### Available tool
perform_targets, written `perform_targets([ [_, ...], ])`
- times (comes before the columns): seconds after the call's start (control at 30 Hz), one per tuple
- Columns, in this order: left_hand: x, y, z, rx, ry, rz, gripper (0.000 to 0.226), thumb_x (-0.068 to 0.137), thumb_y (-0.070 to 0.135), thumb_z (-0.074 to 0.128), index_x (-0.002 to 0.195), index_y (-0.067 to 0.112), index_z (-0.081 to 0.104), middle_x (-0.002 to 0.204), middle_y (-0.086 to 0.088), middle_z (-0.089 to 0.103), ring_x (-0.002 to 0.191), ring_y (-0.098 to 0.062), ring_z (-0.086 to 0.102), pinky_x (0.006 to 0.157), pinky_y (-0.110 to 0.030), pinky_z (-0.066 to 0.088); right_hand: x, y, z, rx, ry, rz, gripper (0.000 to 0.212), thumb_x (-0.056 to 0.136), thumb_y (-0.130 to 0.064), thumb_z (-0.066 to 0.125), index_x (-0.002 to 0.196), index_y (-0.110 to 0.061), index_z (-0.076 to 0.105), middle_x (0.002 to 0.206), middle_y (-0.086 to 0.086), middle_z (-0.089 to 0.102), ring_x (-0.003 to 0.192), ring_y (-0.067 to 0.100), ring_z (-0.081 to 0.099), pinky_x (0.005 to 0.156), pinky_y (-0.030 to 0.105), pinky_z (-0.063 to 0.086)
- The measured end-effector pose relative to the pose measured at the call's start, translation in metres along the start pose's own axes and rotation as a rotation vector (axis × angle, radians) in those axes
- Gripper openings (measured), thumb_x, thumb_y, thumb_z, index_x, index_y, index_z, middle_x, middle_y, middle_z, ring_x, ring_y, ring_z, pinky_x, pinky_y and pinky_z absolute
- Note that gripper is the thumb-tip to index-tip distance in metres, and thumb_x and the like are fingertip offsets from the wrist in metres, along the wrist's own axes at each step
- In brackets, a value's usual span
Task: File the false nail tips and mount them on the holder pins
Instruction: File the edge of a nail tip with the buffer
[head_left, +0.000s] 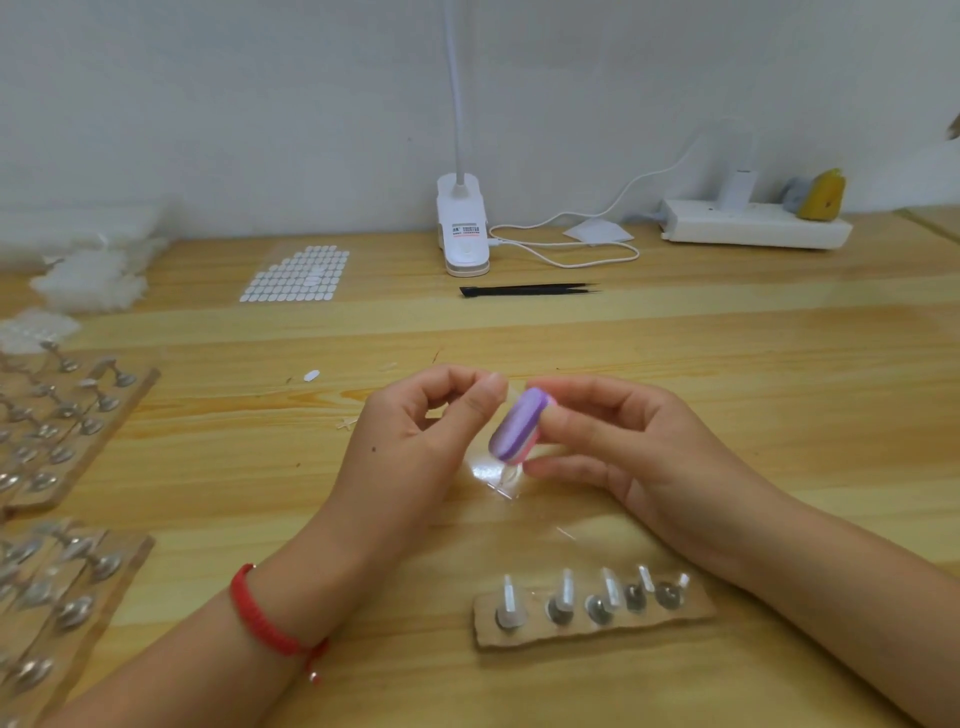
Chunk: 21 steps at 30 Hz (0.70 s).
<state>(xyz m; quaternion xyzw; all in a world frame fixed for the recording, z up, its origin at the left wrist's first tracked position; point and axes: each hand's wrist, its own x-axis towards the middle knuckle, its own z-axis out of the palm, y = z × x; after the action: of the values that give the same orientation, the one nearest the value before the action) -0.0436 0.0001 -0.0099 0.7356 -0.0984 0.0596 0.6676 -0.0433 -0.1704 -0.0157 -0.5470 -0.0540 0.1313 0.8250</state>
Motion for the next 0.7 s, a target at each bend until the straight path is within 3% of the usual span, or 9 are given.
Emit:
perform_targets([
  [0.07,-0.0006,0.0011,0.0007,0.008,-0.009,0.005,0.026,0.075,0.038,0.057,0.075,0.014,0.066,0.043,0.018,0.046,0.044,0.001,0.044,0.049,-0.006,0.032,-0.0001,0.0004,0.0010,-0.014,-0.013,0.005,0.026,0.073,-0.013,0.070,0.098,-0.007,0.075,0.094,0.012,0.075,0.085,0.019,0.073,0.067,0.024,0.057],
  [0.2,-0.0009,0.0005,0.0002,-0.004,0.017,-0.006,0.027,0.073,0.041,0.058,0.075,0.015,0.066,0.043,0.017,0.045,0.042,-0.002,0.036,0.046,-0.006,0.029,0.0035,-0.0061,-0.0065,0.227,0.068,0.031,0.034,0.080,-0.014,0.063,0.111,-0.001,0.063,0.094,0.007,0.074,0.088,0.014,0.072,0.070,0.021,0.056],
  [0.27,-0.0004,0.0002,-0.0004,-0.029,0.032,-0.011,0.025,0.076,0.040,0.059,0.075,0.015,0.066,0.043,0.016,0.043,0.041,-0.002,0.030,0.044,-0.007,0.028,0.0031,-0.0023,-0.0051,0.166,0.050,0.009,0.030,0.077,-0.015,0.067,0.104,-0.004,0.070,0.094,0.008,0.074,0.087,0.016,0.072,0.068,0.022,0.057],
  [0.37,-0.0007,0.0003,0.0012,-0.005,-0.003,0.002,0.017,0.083,0.029,0.060,0.076,0.016,0.067,0.042,0.019,0.045,0.041,0.003,0.042,0.046,-0.004,0.031,-0.0003,0.0018,0.0015,-0.032,0.006,-0.009,0.027,0.069,-0.017,0.074,0.094,-0.010,0.077,0.093,0.010,0.075,0.085,0.020,0.073,0.068,0.024,0.057],
  [0.5,-0.0004,-0.0003,0.0012,-0.012,0.010,-0.019,0.024,0.073,0.041,0.059,0.073,0.018,0.066,0.042,0.018,0.045,0.041,0.000,0.038,0.046,-0.006,0.030,0.0038,-0.0033,-0.0058,0.182,0.077,0.022,0.030,0.078,-0.012,0.064,0.106,-0.002,0.066,0.094,0.011,0.074,0.085,0.016,0.072,0.068,0.022,0.057],
  [0.63,0.0002,0.0004,0.0008,-0.002,-0.009,-0.005,0.024,0.074,0.039,0.058,0.074,0.017,0.067,0.041,0.018,0.043,0.041,0.001,0.040,0.046,-0.006,0.030,0.0021,-0.0001,-0.0012,0.019,0.010,0.029,0.032,0.076,-0.013,0.067,0.106,-0.002,0.067,0.093,0.012,0.075,0.084,0.019,0.073,0.068,0.023,0.057],
  [0.7,-0.0006,-0.0004,0.0017,0.005,-0.021,-0.004,0.026,0.072,0.042,0.059,0.074,0.017,0.067,0.041,0.016,0.040,0.040,-0.001,0.034,0.045,-0.007,0.028,0.0034,-0.0028,-0.0038,0.115,0.045,0.044,0.032,0.078,-0.013,0.064,0.108,-0.001,0.065,0.093,0.012,0.074,0.084,0.018,0.073,0.067,0.023,0.057],
])
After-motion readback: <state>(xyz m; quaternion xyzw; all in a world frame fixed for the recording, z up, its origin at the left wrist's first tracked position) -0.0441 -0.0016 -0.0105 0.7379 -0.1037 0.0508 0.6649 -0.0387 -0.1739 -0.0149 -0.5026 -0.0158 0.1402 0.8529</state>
